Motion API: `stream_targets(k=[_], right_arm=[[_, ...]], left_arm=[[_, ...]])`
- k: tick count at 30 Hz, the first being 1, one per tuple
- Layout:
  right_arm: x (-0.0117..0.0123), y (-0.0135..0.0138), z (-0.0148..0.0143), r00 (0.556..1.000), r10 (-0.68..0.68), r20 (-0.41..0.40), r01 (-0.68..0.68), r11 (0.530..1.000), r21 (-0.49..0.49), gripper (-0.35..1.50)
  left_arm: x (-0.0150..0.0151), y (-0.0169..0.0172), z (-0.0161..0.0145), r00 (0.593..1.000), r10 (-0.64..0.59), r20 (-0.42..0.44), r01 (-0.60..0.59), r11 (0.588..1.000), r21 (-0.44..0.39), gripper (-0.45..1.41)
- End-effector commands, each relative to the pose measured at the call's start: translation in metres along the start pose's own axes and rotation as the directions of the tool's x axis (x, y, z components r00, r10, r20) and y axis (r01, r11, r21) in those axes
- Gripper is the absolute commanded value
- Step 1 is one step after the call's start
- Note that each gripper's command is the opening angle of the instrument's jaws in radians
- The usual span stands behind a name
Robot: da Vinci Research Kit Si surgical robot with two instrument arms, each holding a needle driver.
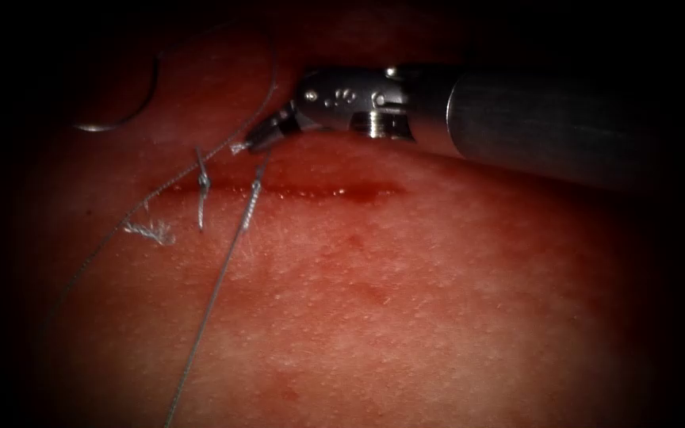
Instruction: Wound Closure
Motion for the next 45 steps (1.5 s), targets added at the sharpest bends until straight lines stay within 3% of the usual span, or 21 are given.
stream_targets(k=[1, 7, 10, 13, 15, 16, 19, 23, 26, 31, 33, 37, 39, 40, 42, 45], right_arm=[[0.0003, 0.0005, 0.0008, 1.0, 0.005, -0.012, -0.005, 1.0, 0.002, -0.35], [0.0008, -0.0012, 0.0009, 0.997, 0.054, -0.05, -0.055, 0.998, -0.03, -0.35], [0.0016, -0.0027, 0.0011, 0.977, 0.16, -0.138, -0.175, 0.979, -0.105, -0.28], [0.0024, -0.0032, 0.0003, 0.95, 0.235, -0.204, -0.27, 0.949, -0.162, 0.64], [0.0025, -0.0032, -0.0002, 0.943, 0.247, -0.222, -0.287, 0.942, -0.175, 0.73], [0.0027, -0.0031, -0.0009, 0.934, 0.264, -0.241, -0.313, 0.929, -0.197, 0.91], [0.0033, -0.0027, -0.0028, 0.907, 0.302, -0.294, -0.375, 0.897, -0.234, 1.18], [0.0044, -0.0028, -0.0052, 0.868, 0.344, -0.358, -0.449, 0.852, -0.271, 1.33], [0.0056, -0.0041, -0.007, 0.851, 0.31, -0.424, -0.467, 0.817, -0.34, 1.3], [0.0069, -0.0058, -0.008, 0.855, 0.256, -0.45, -0.453, 0.791, -0.41, 1.26], [0.0078, -0.0071, -0.0072, 0.86, 0.206, -0.467, -0.421, 0.803, -0.421, 1.11], [0.0093, -0.0089, -0.0049, 0.856, 0.17, -0.489, -0.407, 0.804, -0.433, 0.74], [0.0096, -0.009, -0.0037, 0.854, 0.142, -0.5, -0.396, 0.801, -0.449, 0.29], [0.0097, -0.0088, -0.0032, 0.856, 0.126, -0.502, -0.39, 0.795, -0.466, -0.08], [0.0098, -0.0085, -0.0027, 0.858, 0.11, -0.502, -0.38, 0.794, -0.475, -0.35], [0.01, -0.0079, -0.0013, 0.862, 0.082, -0.501, -0.36, 0.795, -0.488, -0.35]], left_arm=[[-0.0002, -0.0003, 0.0008, 1.0, -0.001, -0.003, 0.001, 1.0, -0.004, -0.45], [0.0014, -0.0028, 0.0013, 1.0, 0.029, 0.002, -0.029, 1.0, 0.011, -0.45], [0.0032, -0.0056, 0.0013, 0.997, 0.081, 0.014, -0.082, 0.996, 0.047, -0.45], [0.0058, -0.0087, 0.0005, 0.995, 0.1, 0.003, -0.1, 0.992, 0.073, -0.45], [0.0064, -0.0093, 0.0003, 0.995, 0.099, 0.002, -0.099, 0.992, 0.076, -0.45], [0.0069, -0.0098, 0.0001, 0.995, 0.104, 0.005, -0.104, 0.992, 0.077, -0.45], [0.0085, -0.0109, -0.0004, 0.993, 0.116, 0.003, -0.116, 0.991, 0.074, -0.45], [0.0102, -0.0117, -0.0009, 0.991, 0.134, 0.006, -0.134, 0.988, 0.071, -0.45], [0.0123, -0.0128, -0.0013, 0.988, 0.153, 0.008, -0.154, 0.986, 0.068, -0.45], [0.0141, -0.0148, -0.0014, 0.986, 0.166, -0.005, -0.166, 0.985, 0.048, -0.45], [0.0149, -0.016, -0.0011, 0.985, 0.172, -0.028, -0.172, 0.985, 0.022, -0.45], [0.016, -0.0183, 0.0, 0.984, 0.162, -0.074, -0.164, 0.986, -0.029, -0.45], [0.0162, -0.0197, 0.0009, 0.984, 0.159, -0.083, -0.165, 0.983, -0.075, -0.45], [0.0162, -0.0207, 0.0014, 0.982, 0.172, -0.072, -0.179, 0.978, -0.105, -0.45], [0.0162, -0.0218, 0.0018, 0.982, 0.18, -0.062, -0.187, 0.973, -0.135, -0.45], [0.0163, -0.0238, 0.0021, 0.981, 0.182, -0.075, -0.191, 0.969, -0.157, -0.45]])
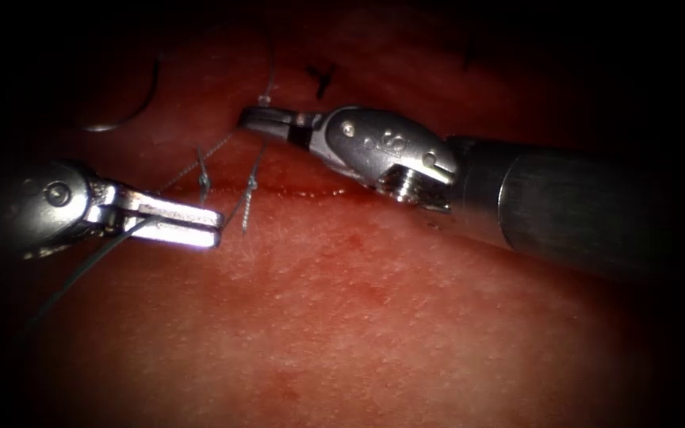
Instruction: Wound Closure
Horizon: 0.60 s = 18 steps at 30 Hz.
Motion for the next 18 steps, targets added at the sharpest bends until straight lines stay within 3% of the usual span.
stream_targets(k=[1, 10, 18], right_arm=[[-0.0003, 0.0, 0.0022, 1.0, -0.016, -0.012, 0.016, 1.0, 0.002, -0.35], [-0.0037, -0.0037, 0.0066, 0.996, -0.074, -0.049, 0.076, 0.996, 0.038, -0.35], [-0.004, -0.0063, 0.0082, 0.987, -0.088, -0.131, 0.095, 0.994, 0.047, -0.35]], left_arm=[[-0.0001, -0.0012, 0.0005, 1.0, 0.001, -0.013, -0.001, 1.0, -0.01, -0.45], [-0.0009, -0.0071, -0.0002, 0.995, -0.009, -0.101, -0.001, 0.995, -0.099, -0.45], [-0.0043, -0.0136, 0.0015, 0.987, -0.018, -0.158, 0.002, 0.995, -0.1, -0.45]])
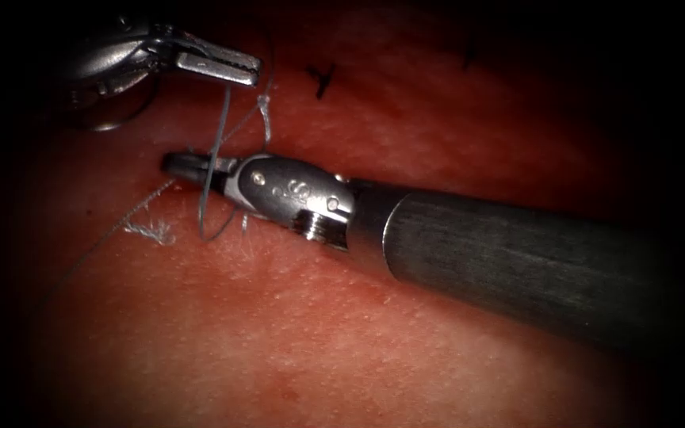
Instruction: Wound Closure
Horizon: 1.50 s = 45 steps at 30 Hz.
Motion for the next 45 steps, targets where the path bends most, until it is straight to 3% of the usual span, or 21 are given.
stream_targets(k=[1, 12, 21, 28, 45], right_arm=[[0.0002, 0.0, 0.0011, 1.0, -0.002, -0.017, 0.002, 1.0, 0.007, -0.35], [0.0023, -0.0018, 0.0018, 0.995, 0.008, -0.104, -0.004, 0.999, 0.039, -0.35], [0.0038, -0.0023, 0.0005, 0.987, 0.022, -0.16, -0.018, 1.0, 0.022, -0.35], [0.0043, -0.0028, -0.0007, 0.97, 0.028, -0.24, -0.035, 0.999, -0.025, -0.35], [0.0052, -0.0007, -0.0032, 0.95, 0.053, -0.308, -0.102, 0.984, -0.145, -0.35]], left_arm=[[-0.0004, -0.0013, 0.0007, 1.0, -0.001, -0.006, 0.001, 1.0, 0.004, -0.45], [-0.0058, -0.0039, 0.0013, 1.0, 0.026, 0.012, -0.027, 0.998, 0.061, -0.45], [-0.0102, -0.0045, -0.0005, 0.994, 0.057, 0.095, -0.072, 0.984, 0.165, -0.45], [-0.0142, -0.0045, -0.001, 0.992, 0.087, 0.095, -0.108, 0.966, 0.234, -0.45], [-0.0178, -0.0011, -0.0016, 0.985, 0.149, 0.09, -0.17, 0.938, 0.301, -0.45]])
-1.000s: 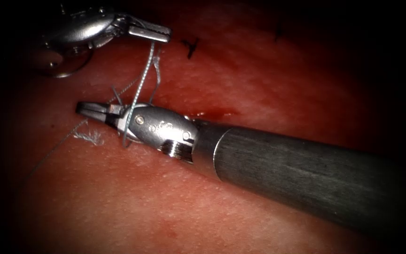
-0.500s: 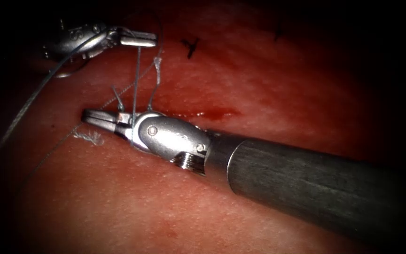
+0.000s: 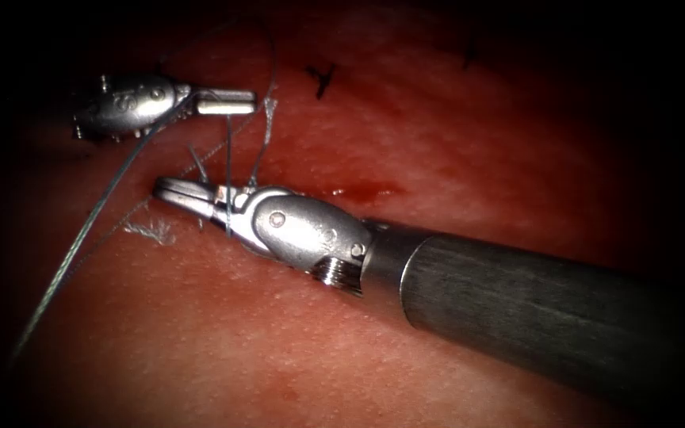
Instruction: Wound Closure
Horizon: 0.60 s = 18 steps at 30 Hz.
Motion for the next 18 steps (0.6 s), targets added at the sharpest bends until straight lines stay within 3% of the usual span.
stream_targets(k=[1, 10, 18], right_arm=[[-0.0001, 0.0006, 0.0006, 1.0, 0.002, -0.009, -0.002, 1.0, -0.016, -0.35], [0.0, 0.0015, 0.0003, 1.0, 0.003, -0.022, -0.004, 0.997, -0.075, -0.35], [-0.0004, 0.0027, -0.0002, 0.994, 0.103, -0.044, -0.108, 0.982, -0.152, -0.35]], left_arm=[[-0.0001, -0.0004, 0.0005, 1.0, 0.007, -0.009, -0.007, 1.0, 0.007, -0.45], [0.0003, 0.0019, -0.0006, 0.997, 0.064, -0.034, -0.062, 0.996, 0.061, -0.45], [-0.0006, 0.003, -0.0019, 0.992, 0.091, -0.082, -0.081, 0.99, 0.117, -0.45]])
